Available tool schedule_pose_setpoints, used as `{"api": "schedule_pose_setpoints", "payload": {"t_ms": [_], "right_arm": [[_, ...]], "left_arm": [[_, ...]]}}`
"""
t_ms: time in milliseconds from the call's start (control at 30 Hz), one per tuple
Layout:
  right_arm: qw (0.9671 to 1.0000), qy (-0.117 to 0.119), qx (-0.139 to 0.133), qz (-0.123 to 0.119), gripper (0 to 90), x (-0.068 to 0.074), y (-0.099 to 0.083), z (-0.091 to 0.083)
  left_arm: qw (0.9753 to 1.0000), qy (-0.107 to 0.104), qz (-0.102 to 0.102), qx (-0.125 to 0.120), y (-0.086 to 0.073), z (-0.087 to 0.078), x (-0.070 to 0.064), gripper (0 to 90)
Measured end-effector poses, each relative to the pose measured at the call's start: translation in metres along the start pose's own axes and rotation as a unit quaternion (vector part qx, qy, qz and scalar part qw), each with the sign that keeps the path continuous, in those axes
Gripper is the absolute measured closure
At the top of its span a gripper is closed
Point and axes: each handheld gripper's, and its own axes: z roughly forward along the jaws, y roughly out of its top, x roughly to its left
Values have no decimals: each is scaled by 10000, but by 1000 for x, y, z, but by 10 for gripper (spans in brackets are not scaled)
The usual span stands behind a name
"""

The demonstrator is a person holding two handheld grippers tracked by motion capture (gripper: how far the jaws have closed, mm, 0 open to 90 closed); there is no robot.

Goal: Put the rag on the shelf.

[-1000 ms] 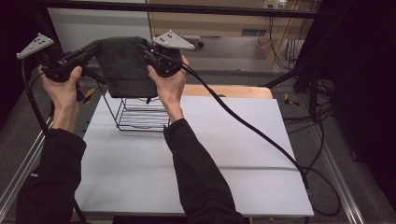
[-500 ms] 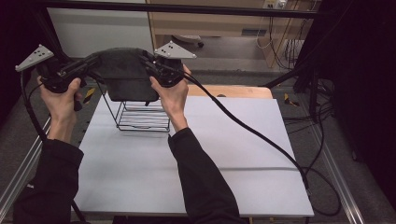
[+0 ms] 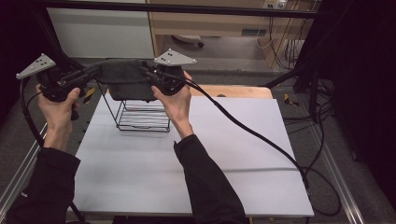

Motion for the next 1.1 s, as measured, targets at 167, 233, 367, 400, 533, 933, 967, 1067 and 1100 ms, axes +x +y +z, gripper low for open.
{"api": "schedule_pose_setpoints", "payload": {"t_ms": [167,233,367,400,533,933,967,1067,1100], "right_arm": [[9998,129,147,20,795,2,-4,-2],[9996,203,220,11,794,3,-5,-3],[9993,265,273,-8,793,3,-7,-5],[9991,288,296,11,793,3,-8,-5],[9990,304,328,-25,792,4,-9,-6],[9984,340,401,-203,784,7,-15,-7],[9983,348,408,-209,783,7,-15,-7],[9980,371,448,-238,774,8,-16,-7],[9978,374,471,-267,770,8,-16,-8]], "left_arm": [[9998,48,3,208,-5,-6,-5,791],[9995,62,43,310,-6,-7,-6,786],[9987,85,67,491,-4,-11,-8,774],[9984,108,88,544,-3,-12,-8,755],[9978,295,138,571,10,-18,-10,722],[9951,330,-71,925,38,-6,-8,858],[9943,321,-58,1016,37,-2,-8,876],[9920,239,-70,1239,32,5,-9,897],[9915,207,-75,1281,30,7,-10,898]]}}
